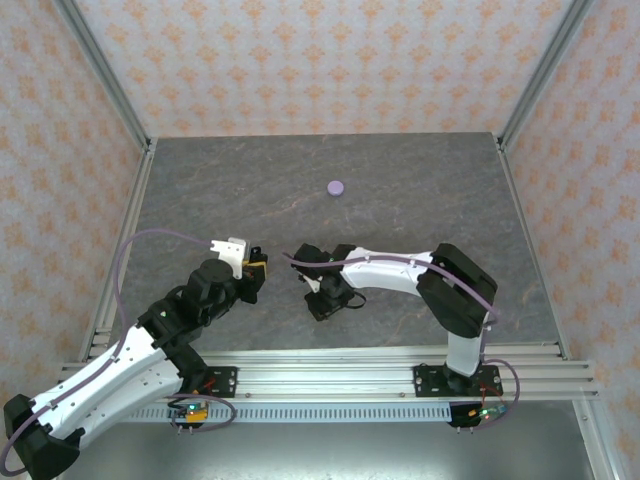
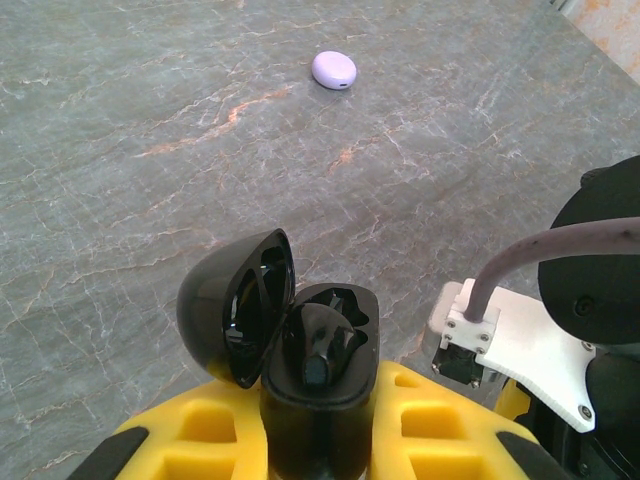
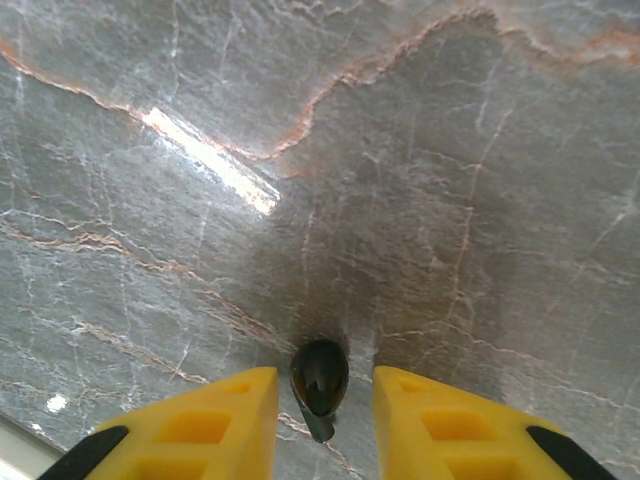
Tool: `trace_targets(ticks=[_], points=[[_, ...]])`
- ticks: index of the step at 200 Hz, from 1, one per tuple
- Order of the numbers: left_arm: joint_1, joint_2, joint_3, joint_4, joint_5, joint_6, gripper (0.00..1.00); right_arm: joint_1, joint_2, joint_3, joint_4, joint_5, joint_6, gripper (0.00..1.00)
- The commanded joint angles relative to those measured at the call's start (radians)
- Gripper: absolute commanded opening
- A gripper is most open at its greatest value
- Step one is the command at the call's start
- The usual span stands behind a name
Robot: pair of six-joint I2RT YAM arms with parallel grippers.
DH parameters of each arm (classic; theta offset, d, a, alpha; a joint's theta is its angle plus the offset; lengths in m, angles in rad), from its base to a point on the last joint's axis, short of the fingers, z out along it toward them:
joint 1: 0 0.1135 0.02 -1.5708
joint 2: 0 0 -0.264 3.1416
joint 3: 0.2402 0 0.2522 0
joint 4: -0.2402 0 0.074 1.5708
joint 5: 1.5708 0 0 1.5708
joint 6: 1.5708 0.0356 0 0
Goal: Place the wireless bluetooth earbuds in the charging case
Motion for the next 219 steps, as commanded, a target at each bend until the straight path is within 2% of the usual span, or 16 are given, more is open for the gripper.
trace_targets(ticks=[1,71,108,141,164,193,219], points=[[-0.007,-0.007,0.012,-0.023,-0.016,-0.014,0.18,0.010,0.025,0.034,-0.030,0.012,-0.010,0.31],[-0.007,-0.008,0.011,-0.026,-0.007,-0.013,0.18,0.014,0.064,0.049,-0.042,0.038,0.002,0.30],[-0.007,-0.006,0.006,-0.018,0.005,-0.006,0.18,0.015,0.082,0.042,-0.045,0.086,0.037,0.24],[-0.006,0.010,0.002,0.007,0.058,0.010,0.18,-0.002,0.066,0.018,-0.006,0.089,0.089,0.18],[-0.007,0.045,0.001,0.046,0.122,0.021,0.18,-0.053,0.028,-0.026,0.043,0.069,0.127,0.17],[-0.006,0.087,-0.039,0.214,0.175,0.024,0.16,-0.130,-0.060,-0.110,0.130,0.020,0.163,0.16],[-0.006,0.102,-0.158,0.534,0.229,0.054,0.17,-0.218,-0.143,-0.189,0.211,-0.039,0.188,0.16]])
